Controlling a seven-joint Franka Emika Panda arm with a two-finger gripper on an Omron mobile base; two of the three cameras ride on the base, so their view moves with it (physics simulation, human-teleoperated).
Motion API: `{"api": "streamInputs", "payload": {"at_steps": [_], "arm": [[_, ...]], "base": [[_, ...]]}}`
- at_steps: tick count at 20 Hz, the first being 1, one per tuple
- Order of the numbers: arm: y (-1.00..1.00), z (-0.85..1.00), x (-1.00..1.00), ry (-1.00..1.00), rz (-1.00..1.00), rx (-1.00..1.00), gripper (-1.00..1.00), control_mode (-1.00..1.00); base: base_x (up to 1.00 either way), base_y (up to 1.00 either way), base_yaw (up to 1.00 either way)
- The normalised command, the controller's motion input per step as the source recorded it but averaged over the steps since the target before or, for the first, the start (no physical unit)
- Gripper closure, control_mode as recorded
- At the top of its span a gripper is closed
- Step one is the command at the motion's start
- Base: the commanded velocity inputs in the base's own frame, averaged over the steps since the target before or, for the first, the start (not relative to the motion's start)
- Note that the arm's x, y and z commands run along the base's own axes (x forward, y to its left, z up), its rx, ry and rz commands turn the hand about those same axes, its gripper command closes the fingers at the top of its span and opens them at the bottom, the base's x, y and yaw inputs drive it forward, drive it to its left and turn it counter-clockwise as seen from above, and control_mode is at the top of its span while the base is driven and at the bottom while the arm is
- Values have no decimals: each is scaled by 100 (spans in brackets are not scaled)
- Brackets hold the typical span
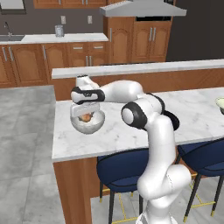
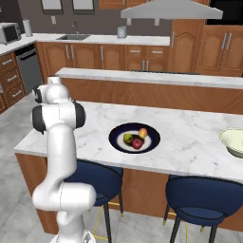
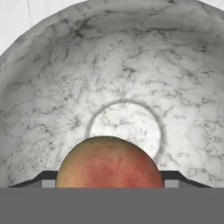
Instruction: Take the fruits from the plate on the dining counter and place two fruits in each bowl.
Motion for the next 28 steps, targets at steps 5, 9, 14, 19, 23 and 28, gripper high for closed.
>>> {"api": "streamInputs", "payload": {"at_steps": [5,9,14,19,23,28], "arm": [[0,-19,0,0,0,0,100,-100],[0,-16,0,0,0,0,100,-100],[0,-11,0,0,0,-1,100,-100],[-2,-8,2,0,0,0,100,-100],[-9,-4,0,0,0,0,100,-100],[-7,0,0,0,0,0,100,-100]], "base": [[0,0,0],[0,0,0],[0,0,0],[0,0,0],[0,0,0],[0,0,0]]}}
